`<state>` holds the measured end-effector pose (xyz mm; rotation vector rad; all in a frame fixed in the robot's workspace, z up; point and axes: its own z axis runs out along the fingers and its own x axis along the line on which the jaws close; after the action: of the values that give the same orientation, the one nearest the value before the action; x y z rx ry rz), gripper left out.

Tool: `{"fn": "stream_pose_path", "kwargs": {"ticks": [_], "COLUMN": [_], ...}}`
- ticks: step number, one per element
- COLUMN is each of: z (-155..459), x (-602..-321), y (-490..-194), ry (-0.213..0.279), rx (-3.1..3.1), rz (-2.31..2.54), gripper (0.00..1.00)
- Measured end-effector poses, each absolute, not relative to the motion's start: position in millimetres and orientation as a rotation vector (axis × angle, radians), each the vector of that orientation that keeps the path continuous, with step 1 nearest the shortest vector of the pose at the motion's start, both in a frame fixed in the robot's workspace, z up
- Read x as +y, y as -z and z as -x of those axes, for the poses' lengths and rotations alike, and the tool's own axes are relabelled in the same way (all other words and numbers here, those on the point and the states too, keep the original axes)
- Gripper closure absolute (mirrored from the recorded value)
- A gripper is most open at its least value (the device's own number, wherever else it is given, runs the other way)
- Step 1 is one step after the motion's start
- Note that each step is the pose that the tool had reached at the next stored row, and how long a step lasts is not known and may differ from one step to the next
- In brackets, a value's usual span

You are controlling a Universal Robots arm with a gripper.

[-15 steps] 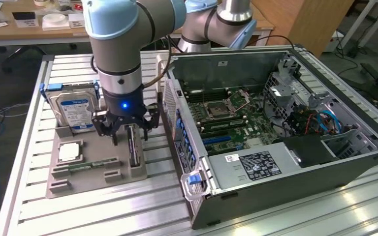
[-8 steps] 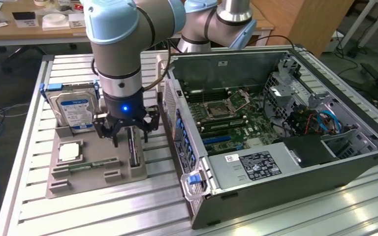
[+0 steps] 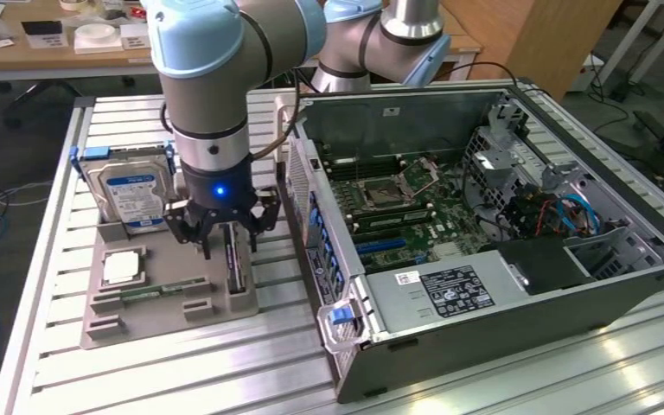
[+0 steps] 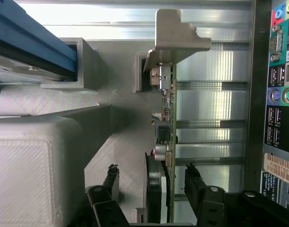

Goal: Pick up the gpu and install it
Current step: 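Pick up the gpu and move the gpu toward the slot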

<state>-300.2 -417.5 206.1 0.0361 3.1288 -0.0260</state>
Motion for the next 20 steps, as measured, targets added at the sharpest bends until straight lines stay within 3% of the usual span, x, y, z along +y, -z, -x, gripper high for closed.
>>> {"fn": "stream_pose_path", "kwargs": {"ticks": [2,3,9,12,17,18,20], "z": [300.1,300.1,300.1,300.1,300.1,300.1,300.1], "x": [-417.8,-417.8,-417.9,-417.9,-417.9,-417.9,-417.9], "y": [-206.1,-206.1,-206.6,-206.9,-207.7,-207.7,-207.8], "ry": [0.026,0.026,0.027,0.027,0.027,0.027,0.027], "rx": [3.129,3.129,3.129,3.129,3.129,3.129,3.129], "rz": [-0.036,-0.036,-0.038,-0.038,-0.038,-0.038,-0.038], "gripper": [0.33,0.40,0.42,0.55,0.56,0.63,0.63]}}
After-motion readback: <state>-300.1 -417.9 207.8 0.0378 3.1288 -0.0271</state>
